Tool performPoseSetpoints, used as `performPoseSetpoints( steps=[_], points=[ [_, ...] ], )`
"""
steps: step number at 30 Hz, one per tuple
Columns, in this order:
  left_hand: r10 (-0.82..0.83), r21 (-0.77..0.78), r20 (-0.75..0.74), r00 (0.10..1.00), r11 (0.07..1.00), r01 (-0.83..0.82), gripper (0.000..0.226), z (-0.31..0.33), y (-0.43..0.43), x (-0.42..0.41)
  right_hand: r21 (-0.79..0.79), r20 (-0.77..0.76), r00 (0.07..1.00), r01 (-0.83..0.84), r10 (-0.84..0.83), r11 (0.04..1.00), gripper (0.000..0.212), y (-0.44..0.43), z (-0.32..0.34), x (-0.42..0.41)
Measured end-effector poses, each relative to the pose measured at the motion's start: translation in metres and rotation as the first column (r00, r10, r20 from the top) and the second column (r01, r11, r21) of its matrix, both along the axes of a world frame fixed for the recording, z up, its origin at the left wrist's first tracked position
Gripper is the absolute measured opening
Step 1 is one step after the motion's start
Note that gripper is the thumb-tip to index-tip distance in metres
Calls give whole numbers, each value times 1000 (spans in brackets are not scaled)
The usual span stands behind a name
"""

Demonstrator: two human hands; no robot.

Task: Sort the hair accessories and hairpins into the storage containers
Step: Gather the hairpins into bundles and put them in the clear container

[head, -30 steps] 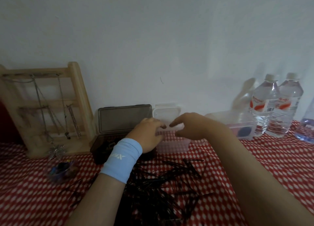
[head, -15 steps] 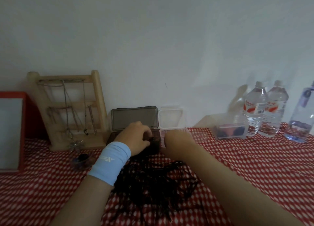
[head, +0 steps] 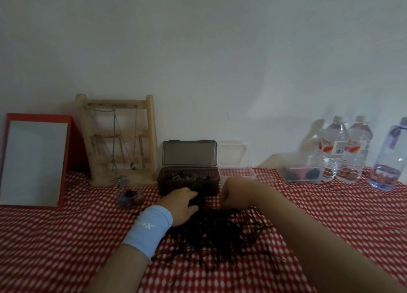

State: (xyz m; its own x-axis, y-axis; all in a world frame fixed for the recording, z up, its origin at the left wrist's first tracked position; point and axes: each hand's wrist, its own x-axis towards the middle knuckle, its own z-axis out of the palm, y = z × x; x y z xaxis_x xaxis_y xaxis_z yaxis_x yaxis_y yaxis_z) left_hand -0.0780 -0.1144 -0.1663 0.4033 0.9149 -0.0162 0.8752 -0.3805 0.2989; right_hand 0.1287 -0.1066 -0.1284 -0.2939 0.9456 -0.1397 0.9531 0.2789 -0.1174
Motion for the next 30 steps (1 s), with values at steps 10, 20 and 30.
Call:
performPoseSetpoints(
  steps=[10,20,30],
  points=[
    [9,87,158,987,996,-23,31,4,-1,-20,152,-115,985,-107,126,982,36,-8,-7,-41],
    [26,37,5,1000,999,-26,48,-12,8,-30,49,-129,986,-103,109,993,46,1,-18,-46],
    [54,63,63,997,996,-58,49,-12,10,-30,90,-161,987,-6,21,996,37,5,-29,-58]
  ],
)
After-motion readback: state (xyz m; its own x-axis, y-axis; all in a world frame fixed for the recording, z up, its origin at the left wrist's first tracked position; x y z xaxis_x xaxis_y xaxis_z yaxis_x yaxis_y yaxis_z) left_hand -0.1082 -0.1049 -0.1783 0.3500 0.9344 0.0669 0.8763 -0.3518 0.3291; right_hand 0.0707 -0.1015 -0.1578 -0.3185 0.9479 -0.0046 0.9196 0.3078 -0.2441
